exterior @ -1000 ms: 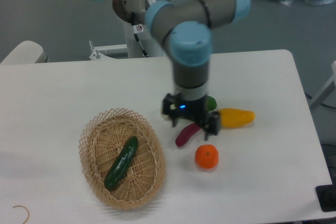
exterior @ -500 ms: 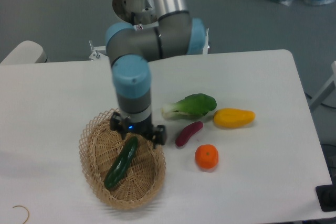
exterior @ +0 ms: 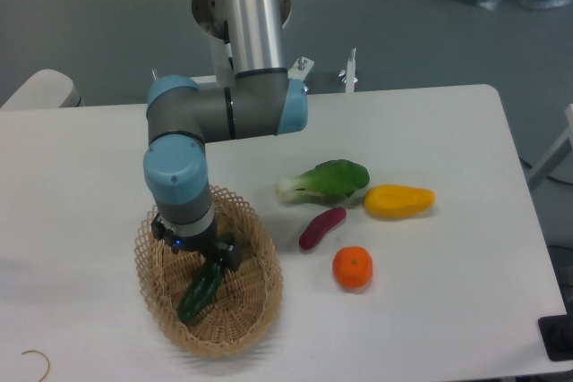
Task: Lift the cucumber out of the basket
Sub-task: 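Lower the gripper onto the green cucumber and close on it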
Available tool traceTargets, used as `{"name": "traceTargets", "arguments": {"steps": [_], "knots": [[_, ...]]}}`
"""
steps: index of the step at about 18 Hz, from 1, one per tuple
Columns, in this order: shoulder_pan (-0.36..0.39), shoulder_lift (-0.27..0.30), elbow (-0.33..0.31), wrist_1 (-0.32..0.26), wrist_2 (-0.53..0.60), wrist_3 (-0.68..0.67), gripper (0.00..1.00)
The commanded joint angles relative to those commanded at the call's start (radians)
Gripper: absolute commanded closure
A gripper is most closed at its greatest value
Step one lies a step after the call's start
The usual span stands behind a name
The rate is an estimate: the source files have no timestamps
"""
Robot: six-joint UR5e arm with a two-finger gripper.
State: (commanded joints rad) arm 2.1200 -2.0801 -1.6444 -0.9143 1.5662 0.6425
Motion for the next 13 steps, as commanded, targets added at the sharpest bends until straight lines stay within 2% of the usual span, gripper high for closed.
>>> {"name": "traceTargets", "arguments": {"steps": [8,13], "knots": [[-0.002,-0.031,-0.014,0.092,0.024,0.022,0.0],[-0.002,-0.041,-0.014,0.094,0.037,0.014,0.0]]}}
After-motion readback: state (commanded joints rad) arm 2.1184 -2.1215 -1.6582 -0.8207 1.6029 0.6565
